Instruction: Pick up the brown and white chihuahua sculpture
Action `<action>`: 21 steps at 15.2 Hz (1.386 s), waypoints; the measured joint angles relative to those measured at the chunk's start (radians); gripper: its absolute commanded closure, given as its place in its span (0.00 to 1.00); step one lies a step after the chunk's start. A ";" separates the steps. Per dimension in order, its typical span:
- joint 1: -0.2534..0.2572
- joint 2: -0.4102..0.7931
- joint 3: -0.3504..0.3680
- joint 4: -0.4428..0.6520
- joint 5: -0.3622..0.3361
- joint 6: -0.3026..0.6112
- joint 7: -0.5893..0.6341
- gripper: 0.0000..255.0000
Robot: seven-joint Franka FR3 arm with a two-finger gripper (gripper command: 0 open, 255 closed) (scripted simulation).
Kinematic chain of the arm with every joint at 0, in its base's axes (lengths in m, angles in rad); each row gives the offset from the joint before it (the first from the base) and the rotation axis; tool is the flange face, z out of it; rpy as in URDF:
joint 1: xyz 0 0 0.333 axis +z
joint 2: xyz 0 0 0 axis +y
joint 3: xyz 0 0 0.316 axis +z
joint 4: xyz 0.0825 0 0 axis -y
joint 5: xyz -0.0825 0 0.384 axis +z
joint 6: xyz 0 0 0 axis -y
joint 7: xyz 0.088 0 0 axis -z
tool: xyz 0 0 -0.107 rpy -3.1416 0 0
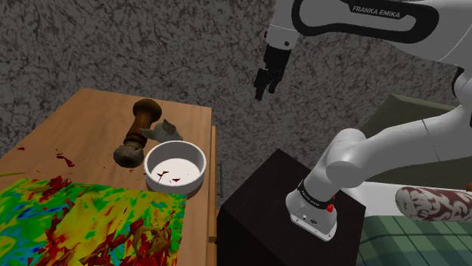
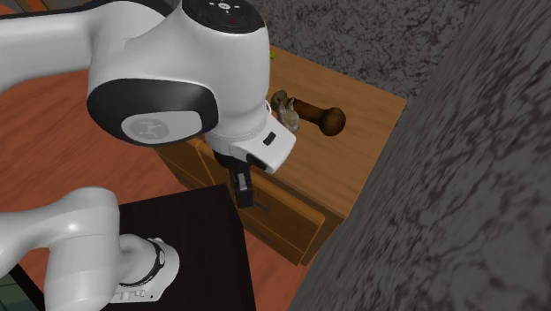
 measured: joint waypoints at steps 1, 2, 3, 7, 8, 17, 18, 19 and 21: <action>0.009 0.008 0.007 -0.003 0.004 0.023 -0.005 0.00; 0.019 0.036 0.018 0.009 0.011 0.051 -0.005 0.00; 0.031 0.061 0.033 0.011 0.019 0.085 -0.001 0.00; 0.068 0.155 0.077 0.036 0.037 0.202 -0.004 0.00; 0.077 0.181 0.090 0.047 0.040 0.229 -0.003 0.00; 0.145 0.389 0.193 0.150 0.030 0.440 0.006 0.00; 0.152 0.416 0.207 0.171 0.024 0.458 0.012 0.00; 0.156 0.447 0.215 0.191 0.015 0.480 0.010 0.00; 0.169 0.492 0.237 0.217 0.000 0.521 0.018 0.00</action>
